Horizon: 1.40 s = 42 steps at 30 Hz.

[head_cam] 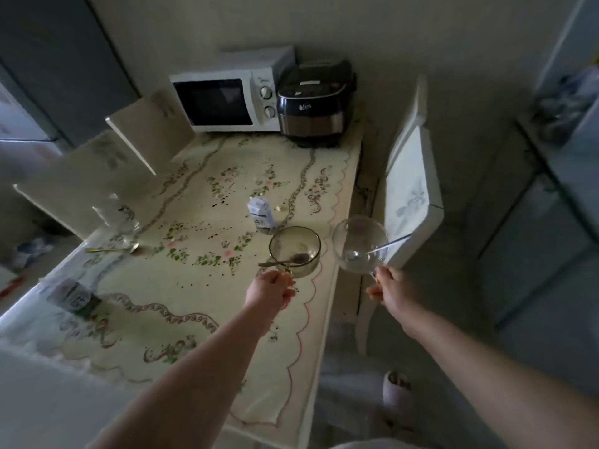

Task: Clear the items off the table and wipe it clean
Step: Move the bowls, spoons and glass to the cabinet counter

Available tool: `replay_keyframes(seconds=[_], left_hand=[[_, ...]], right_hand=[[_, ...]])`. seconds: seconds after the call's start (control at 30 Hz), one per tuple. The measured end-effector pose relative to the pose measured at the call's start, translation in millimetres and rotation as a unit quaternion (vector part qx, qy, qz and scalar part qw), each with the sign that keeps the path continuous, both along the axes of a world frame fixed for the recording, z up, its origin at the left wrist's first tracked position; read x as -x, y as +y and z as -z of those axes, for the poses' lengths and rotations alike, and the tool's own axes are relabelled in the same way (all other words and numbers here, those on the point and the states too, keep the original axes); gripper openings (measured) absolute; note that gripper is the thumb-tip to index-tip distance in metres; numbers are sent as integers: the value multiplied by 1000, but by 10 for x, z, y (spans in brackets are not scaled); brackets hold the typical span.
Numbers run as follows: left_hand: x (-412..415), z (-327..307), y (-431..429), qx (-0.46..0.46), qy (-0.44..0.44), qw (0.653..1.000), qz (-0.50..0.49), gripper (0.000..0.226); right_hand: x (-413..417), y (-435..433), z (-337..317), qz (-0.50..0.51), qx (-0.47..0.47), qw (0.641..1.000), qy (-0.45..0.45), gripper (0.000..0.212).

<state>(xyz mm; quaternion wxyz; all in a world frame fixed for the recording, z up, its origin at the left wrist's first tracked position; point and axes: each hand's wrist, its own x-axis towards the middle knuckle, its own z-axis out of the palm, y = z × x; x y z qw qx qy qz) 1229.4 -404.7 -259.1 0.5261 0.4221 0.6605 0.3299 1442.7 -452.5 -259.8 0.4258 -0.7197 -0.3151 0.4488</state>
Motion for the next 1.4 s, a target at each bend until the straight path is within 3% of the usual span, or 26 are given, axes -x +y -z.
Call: replay_keyframes(seconds=[0.4, 0.57, 0.77, 0.9, 1.07, 1.4], left_hand=[[-508, 204, -269, -1, 65, 987, 147, 25], [-871, 315, -280, 22, 60, 981, 184, 27], [-1586, 521, -347, 38, 71, 970, 230, 35], [-2084, 696, -343, 50, 80, 954, 283, 21], [-2791, 611, -416, 50, 76, 950, 298, 34], [-4016, 407, -215, -5, 79, 948, 308, 26]], right_hand=[[-519, -763, 333, 86, 20, 996, -2, 18], [-844, -1000, 315, 100, 43, 992, -61, 28], [-1542, -1256, 335, 152, 103, 977, -108, 37], [-2010, -1320, 369, 183, 149, 964, -124, 37], [-2566, -1307, 410, 232, 139, 956, -113, 36], [-3619, -1138, 369, 240, 101, 960, -100, 38]])
